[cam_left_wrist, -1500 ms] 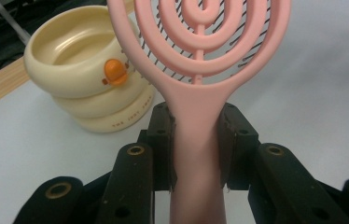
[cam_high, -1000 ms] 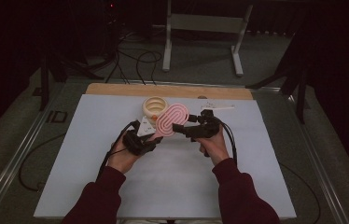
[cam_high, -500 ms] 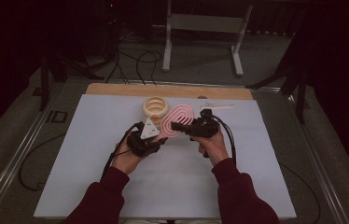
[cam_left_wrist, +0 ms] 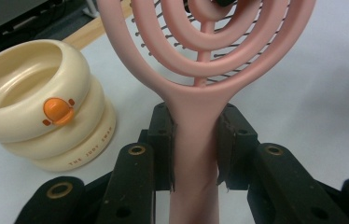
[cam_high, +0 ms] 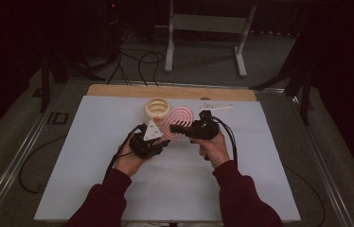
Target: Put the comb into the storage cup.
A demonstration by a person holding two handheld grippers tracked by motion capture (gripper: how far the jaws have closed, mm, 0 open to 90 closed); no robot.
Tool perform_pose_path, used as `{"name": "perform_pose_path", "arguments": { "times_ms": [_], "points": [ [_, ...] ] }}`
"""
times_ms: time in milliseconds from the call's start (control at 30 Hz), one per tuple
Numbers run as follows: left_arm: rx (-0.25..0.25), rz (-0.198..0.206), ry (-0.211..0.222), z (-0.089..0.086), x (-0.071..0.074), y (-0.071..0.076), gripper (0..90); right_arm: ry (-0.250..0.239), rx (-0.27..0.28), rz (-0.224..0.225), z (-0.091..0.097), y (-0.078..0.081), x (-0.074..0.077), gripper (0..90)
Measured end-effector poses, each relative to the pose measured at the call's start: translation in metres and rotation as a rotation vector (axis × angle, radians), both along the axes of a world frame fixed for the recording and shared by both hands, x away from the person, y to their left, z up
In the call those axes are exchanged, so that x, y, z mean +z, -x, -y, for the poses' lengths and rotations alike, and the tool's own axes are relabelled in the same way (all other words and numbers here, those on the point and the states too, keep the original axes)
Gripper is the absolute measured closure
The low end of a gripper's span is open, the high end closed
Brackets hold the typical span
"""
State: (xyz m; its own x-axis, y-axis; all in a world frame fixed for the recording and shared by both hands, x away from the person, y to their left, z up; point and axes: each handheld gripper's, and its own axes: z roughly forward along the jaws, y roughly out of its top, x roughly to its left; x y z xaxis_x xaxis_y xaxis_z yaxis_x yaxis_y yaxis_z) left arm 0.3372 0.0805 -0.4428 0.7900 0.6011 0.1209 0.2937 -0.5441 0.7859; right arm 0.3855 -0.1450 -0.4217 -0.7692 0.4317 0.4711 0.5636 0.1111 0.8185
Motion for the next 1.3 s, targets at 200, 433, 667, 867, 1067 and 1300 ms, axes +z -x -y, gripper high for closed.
{"name": "perform_pose_path", "arguments": {
  "times_ms": [200,433,667,867,1067,1300],
  "points": [
    [-0.003,-0.01,0.004,0.0,-0.002,-0.001,71.0,0.012,0.01,0.002,-0.003,0.001,0.002,63.6],
    [0.005,-0.008,0.003,0.001,-0.002,-0.001,69.3,0.014,0.005,0.015,-0.003,0.002,0.002,63.7],
    [0.043,-0.015,0.01,0.001,-0.003,-0.003,45.5,0.016,0.014,0.025,-0.006,0.004,0.004,63.7],
    [0.083,0.0,0.041,-0.004,-0.001,-0.001,27.6,0.022,0.008,0.037,-0.006,0.004,0.005,63.9],
    [0.112,0.023,0.047,-0.008,-0.001,0.001,15.9,0.026,-0.002,0.042,-0.006,0.004,0.005,64.1],
    [0.137,0.03,0.067,-0.017,0.0,0.006,15.3,0.022,-0.014,0.047,-0.005,0.004,0.006,64.1]
  ]
}}
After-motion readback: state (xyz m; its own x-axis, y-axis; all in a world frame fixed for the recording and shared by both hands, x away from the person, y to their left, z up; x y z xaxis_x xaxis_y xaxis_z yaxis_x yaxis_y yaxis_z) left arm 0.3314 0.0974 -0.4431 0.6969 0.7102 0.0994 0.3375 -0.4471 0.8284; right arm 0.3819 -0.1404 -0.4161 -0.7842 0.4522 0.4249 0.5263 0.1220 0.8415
